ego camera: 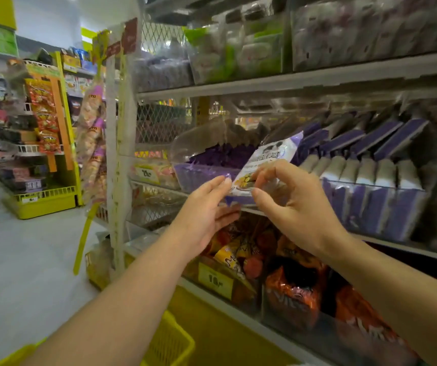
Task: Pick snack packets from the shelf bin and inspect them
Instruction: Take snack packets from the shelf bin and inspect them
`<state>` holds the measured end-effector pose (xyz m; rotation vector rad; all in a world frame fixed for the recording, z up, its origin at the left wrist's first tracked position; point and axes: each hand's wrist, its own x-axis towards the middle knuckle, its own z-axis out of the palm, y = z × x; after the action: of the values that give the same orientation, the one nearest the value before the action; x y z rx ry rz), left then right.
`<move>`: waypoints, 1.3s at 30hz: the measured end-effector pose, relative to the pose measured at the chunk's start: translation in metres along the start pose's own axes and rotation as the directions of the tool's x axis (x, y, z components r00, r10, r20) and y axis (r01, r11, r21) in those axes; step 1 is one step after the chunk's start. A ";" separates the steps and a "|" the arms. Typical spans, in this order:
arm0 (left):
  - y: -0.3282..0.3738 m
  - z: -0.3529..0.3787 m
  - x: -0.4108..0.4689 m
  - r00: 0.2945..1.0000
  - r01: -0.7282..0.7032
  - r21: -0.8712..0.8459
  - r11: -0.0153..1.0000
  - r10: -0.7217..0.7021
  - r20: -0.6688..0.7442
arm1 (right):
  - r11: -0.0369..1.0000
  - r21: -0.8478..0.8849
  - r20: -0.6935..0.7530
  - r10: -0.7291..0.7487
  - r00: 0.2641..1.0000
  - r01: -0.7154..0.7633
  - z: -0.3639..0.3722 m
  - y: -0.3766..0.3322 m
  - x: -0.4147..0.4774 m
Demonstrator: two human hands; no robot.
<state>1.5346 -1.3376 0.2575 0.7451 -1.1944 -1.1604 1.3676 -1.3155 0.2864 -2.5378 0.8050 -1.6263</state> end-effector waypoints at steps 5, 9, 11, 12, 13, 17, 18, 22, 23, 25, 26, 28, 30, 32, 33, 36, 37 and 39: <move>-0.029 -0.031 -0.014 1.000 -0.005 0.020 1.000 0.005 -0.010 | 0.997 -0.015 0.105 -0.070 0.992 0.072 0.052 0.005 -0.035; -0.048 -0.065 -0.027 0.996 0.016 0.036 0.999 -0.013 -0.093 | 0.993 0.095 0.210 0.045 0.977 -0.067 0.090 0.021 -0.052; -0.062 -0.084 -0.030 0.992 0.045 0.018 0.999 -0.043 -0.121 | 0.959 0.202 0.202 0.159 0.966 -0.200 0.109 0.028 -0.057; -0.068 -0.092 -0.033 0.990 0.067 0.017 0.998 -0.065 -0.129 | 0.917 0.274 0.194 0.243 0.951 -0.290 0.118 0.033 -0.057; -0.074 -0.100 -0.036 0.987 0.098 0.025 0.995 -0.094 -0.132 | 0.849 0.355 0.195 0.343 0.919 -0.392 0.126 0.037 -0.058; -0.099 -0.120 -0.047 0.970 0.237 0.119 0.964 -0.228 -0.077 | 0.423 0.624 0.352 0.598 0.720 -0.657 0.156 0.060 -0.057; -0.104 -0.121 -0.048 0.966 0.256 0.149 0.955 -0.247 -0.075 | 0.355 0.645 0.395 0.604 0.693 -0.677 0.162 0.063 -0.057; -0.116 -0.119 -0.048 0.958 0.286 0.207 0.936 -0.271 -0.097 | 0.151 0.684 0.488 0.633 0.602 -0.713 0.172 0.072 -0.061; -0.117 -0.118 -0.047 0.958 0.284 0.212 0.935 -0.267 -0.104 | 0.139 0.685 0.494 0.632 0.597 -0.715 0.172 0.073 -0.062; -0.116 -0.113 -0.043 0.958 0.271 0.190 0.944 -0.245 -0.149 | 0.135 0.672 0.508 0.631 0.586 -0.728 0.172 0.075 -0.064; -0.116 -0.111 -0.040 0.955 0.263 0.156 0.952 -0.234 -0.184 | 0.134 0.661 0.513 0.637 0.576 -0.738 0.173 0.075 -0.066; -0.115 -0.106 -0.037 0.948 0.237 0.121 0.964 -0.202 -0.247 | 0.119 0.643 0.531 0.642 0.553 -0.757 0.173 0.073 -0.072; -0.115 -0.101 -0.036 0.942 0.206 0.150 0.967 -0.155 -0.297 | 0.107 0.638 0.545 0.637 0.546 -0.763 0.172 0.069 -0.074; -0.115 -0.098 -0.038 0.938 0.182 0.134 0.974 -0.132 -0.320 | 0.086 0.639 0.568 0.617 0.545 -0.764 0.166 0.067 -0.074; -0.116 -0.096 -0.038 0.936 0.179 0.108 0.978 -0.135 -0.325 | 0.070 0.637 0.583 0.607 0.540 -0.767 0.163 0.066 -0.074; -0.115 -0.089 -0.039 0.923 0.191 0.015 0.981 -0.175 -0.342 | 0.045 0.618 0.625 0.578 0.525 -0.785 0.155 0.065 -0.074; -0.114 -0.088 -0.039 0.919 0.194 -0.013 0.981 -0.186 -0.347 | 0.044 0.606 0.634 0.576 0.515 -0.794 0.153 0.064 -0.074; -0.110 -0.085 -0.040 0.914 0.188 -0.068 0.980 -0.200 -0.352 | 0.016 0.591 0.647 0.588 0.485 -0.806 0.152 0.064 -0.073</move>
<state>1.5870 -1.3420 0.1222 1.0202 -0.8069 -1.1427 1.4474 -1.3780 0.1374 -1.1071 0.7229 -0.8931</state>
